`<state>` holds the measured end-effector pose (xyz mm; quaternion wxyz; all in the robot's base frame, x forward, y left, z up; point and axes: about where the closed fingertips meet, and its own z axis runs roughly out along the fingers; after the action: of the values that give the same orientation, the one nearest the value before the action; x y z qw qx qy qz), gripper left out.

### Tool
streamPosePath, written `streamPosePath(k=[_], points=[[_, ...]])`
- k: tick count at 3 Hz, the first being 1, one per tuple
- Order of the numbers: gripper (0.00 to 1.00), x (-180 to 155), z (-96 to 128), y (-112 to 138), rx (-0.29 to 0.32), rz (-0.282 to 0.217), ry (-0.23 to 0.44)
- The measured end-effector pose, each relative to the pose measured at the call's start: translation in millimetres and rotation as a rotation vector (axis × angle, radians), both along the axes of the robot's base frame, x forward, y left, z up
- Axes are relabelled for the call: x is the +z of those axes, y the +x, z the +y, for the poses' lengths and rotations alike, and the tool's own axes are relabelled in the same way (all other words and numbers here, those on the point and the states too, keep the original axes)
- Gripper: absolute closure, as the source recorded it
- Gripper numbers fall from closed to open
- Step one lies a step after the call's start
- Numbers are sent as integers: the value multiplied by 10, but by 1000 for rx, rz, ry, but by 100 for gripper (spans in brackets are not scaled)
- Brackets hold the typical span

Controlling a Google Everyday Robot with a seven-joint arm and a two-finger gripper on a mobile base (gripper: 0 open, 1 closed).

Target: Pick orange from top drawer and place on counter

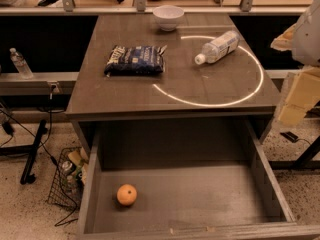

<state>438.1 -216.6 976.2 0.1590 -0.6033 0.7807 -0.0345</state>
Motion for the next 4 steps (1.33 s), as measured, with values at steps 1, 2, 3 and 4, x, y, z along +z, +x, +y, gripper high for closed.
streamPosePath(k=[1, 2, 3, 4], points=[[0, 0, 0, 0, 0, 0, 0], [0, -48, 14, 26, 7, 4, -1], [0, -414, 74, -13, 30, 65, 4], [0, -1473, 385, -276, 114, 233, 50]])
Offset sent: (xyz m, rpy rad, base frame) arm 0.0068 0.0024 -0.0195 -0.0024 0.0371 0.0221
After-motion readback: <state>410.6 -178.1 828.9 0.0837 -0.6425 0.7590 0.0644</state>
